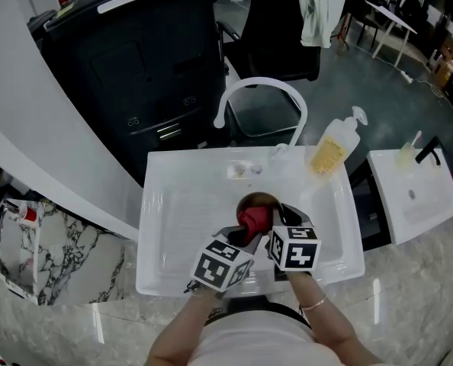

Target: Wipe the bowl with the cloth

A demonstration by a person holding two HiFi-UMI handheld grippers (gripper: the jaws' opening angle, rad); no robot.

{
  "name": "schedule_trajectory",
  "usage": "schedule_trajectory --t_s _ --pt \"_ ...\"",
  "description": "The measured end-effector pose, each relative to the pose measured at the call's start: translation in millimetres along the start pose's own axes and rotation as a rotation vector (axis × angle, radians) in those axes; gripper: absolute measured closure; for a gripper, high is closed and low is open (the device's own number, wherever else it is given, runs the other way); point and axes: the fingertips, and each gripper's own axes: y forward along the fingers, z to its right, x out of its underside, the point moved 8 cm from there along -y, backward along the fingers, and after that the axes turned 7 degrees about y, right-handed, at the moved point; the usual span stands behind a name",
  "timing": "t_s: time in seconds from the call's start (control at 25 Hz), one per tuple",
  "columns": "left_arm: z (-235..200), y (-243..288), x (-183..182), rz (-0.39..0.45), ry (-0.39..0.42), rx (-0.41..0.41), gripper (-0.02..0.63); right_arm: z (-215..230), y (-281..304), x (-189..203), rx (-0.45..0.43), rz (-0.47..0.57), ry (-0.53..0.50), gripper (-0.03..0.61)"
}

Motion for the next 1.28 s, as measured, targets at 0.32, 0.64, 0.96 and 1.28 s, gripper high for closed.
schedule_trajectory --t_s 0.32,0.64,0.96,1.28 --pt "-20.3 -19.1 11.8 0.001 -0.054 -0.078 0.571 6.7 1.6 1.0 0.018 -0.005 0.013 0.551" --pt "-39.9 -34.1 12.9 0.012 -0.070 -0.155 0.570 15.3 0.6 6.0 0.023 -0.017 0.049 0.555" --pt "-53.8 -49.2 8.6 0.045 -0.083 -0.230 0.570 24.9 -1.5 9.1 0.026 -0.029 0.069 0.561" --pt "-60.0 -62.5 2.7 0.117 -0.119 -0.273 0.571 37.0 -2.5 16.4 0.035 -0.050 0.092 0.565"
